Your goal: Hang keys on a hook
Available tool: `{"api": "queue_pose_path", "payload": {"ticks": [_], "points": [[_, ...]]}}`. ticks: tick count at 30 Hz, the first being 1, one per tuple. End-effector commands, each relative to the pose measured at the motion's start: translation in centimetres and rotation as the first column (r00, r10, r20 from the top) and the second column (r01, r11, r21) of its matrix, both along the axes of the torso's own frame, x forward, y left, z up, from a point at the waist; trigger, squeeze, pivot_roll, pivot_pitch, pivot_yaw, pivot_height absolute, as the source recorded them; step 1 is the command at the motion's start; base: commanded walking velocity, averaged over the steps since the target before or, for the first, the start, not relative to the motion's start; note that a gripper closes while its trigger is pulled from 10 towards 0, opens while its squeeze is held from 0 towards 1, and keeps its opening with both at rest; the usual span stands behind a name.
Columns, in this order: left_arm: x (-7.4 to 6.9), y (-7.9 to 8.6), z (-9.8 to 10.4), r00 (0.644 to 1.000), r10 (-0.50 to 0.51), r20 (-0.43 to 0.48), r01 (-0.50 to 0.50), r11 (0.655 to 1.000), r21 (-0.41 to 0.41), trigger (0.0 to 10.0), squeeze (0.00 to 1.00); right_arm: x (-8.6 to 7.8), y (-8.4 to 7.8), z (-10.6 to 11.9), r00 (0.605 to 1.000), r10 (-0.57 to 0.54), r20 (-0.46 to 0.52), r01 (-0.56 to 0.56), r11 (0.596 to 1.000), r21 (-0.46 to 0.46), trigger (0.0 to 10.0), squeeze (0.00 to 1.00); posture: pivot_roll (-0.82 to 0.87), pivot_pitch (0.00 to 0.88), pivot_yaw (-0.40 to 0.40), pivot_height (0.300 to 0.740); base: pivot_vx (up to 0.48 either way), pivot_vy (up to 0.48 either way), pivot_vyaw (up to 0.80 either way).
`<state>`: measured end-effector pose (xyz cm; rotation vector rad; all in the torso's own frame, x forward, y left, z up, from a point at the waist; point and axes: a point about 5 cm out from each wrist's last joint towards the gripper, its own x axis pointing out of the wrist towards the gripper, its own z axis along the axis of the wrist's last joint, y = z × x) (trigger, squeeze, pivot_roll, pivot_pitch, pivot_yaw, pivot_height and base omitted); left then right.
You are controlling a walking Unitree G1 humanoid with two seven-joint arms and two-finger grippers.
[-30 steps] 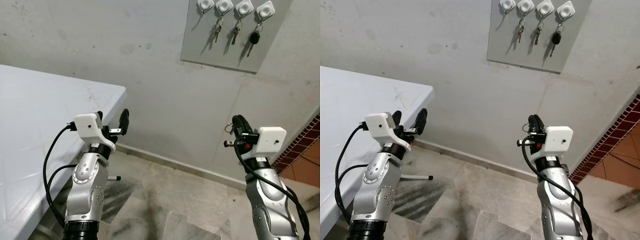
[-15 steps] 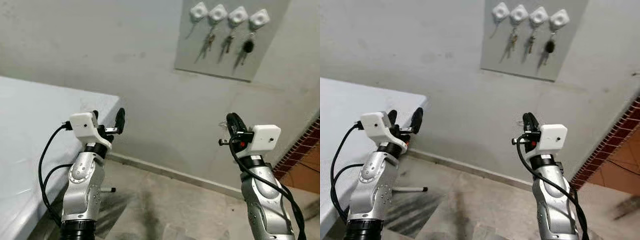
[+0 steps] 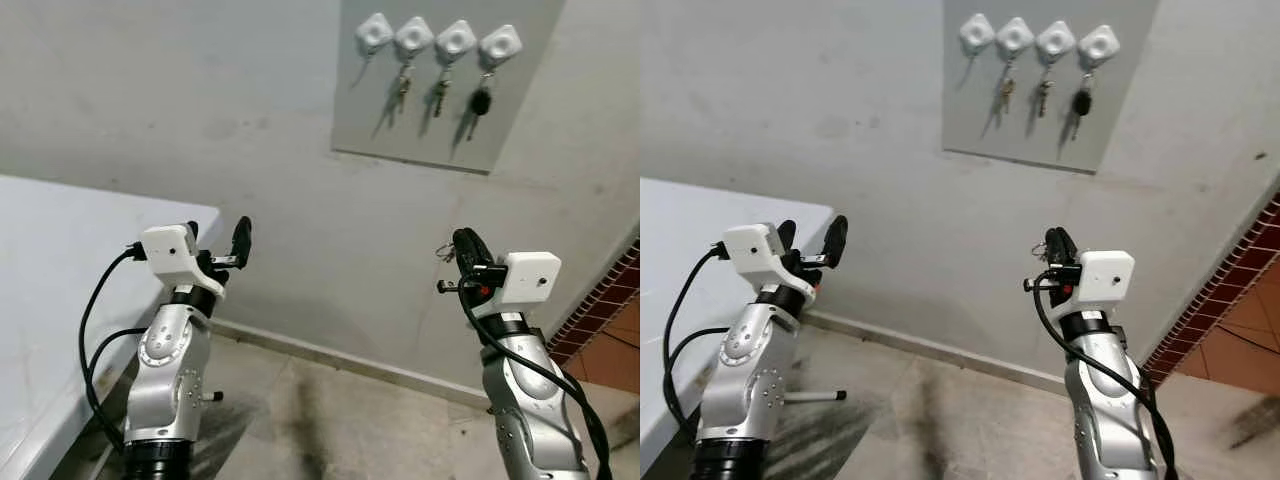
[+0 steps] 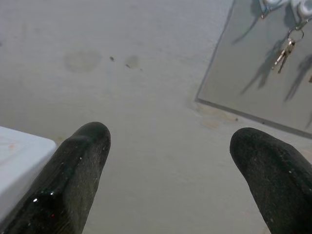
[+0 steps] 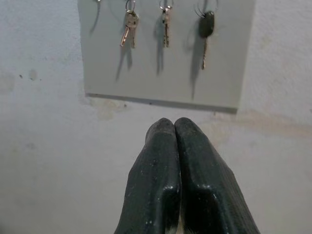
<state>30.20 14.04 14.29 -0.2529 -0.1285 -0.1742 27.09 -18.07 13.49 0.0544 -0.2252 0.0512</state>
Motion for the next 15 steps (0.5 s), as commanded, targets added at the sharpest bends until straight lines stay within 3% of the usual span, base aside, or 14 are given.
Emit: {"api": "queue_pose_path", "payload": {"ticks": [1,15], "points": [[-0.06,1.19,0.14,0.999,0.039,0.002,-0.039,0.999,0.020,10.0,0.00,0.22,0.81,0.58,0.999,0.029,0.022,-0.030,0.999,0.013,10.0,0.00,-0.01,0.000,-0.024,0.740,0.300,0.000,0.00],[-0.31,1.16,-0.01,0.999,0.033,-0.004,-0.033,0.999,0.025,10.0,0.00,0.15,0.93,0.45,0.999,0.037,0.017,-0.037,0.999,0.014,10.0,0.00,-0.01,0.000,-0.024,0.740,0.302,0.000,0.00]]}}
